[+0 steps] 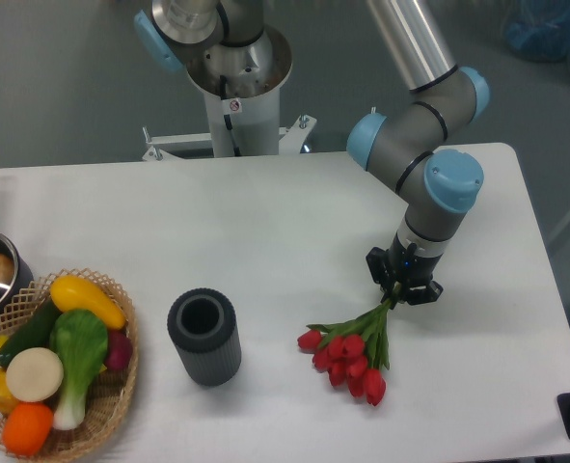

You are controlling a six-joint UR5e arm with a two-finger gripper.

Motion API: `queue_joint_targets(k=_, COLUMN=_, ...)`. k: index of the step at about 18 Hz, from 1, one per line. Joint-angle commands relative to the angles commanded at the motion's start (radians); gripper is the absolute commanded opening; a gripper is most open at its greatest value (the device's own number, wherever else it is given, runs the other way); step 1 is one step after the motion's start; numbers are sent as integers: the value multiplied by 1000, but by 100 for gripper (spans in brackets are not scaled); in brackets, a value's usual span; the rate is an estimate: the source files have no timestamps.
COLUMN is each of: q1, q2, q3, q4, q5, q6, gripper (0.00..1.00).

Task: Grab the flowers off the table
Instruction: 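Lift the gripped tulip bouquet up off the table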

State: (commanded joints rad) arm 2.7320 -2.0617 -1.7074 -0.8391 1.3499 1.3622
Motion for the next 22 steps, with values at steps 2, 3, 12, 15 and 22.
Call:
queue_joint_targets(k=2, q1=-2, q2=24, q3=11, q4=0, q5=-9, q6=-11, gripper=19)
queue_joint_targets(k=3, q1=-3, q2=32, q3=21, q4=0, q5=-18, q6=-23, gripper=19)
queue_joint_targets(k=12, q1=-9, q2=120, q3=132, q4=0, q5=-268, q6=-187, gripper=19)
queue_joint_targets(k=15, q1=-12, q2=129, q3=146, q4=0, q5=-345, q6=-216, gripper=19)
queue_joint_targets(k=22, q1=-14, q2=135, q3=190, q4=0, q5=-426, q6=-273, gripper=19)
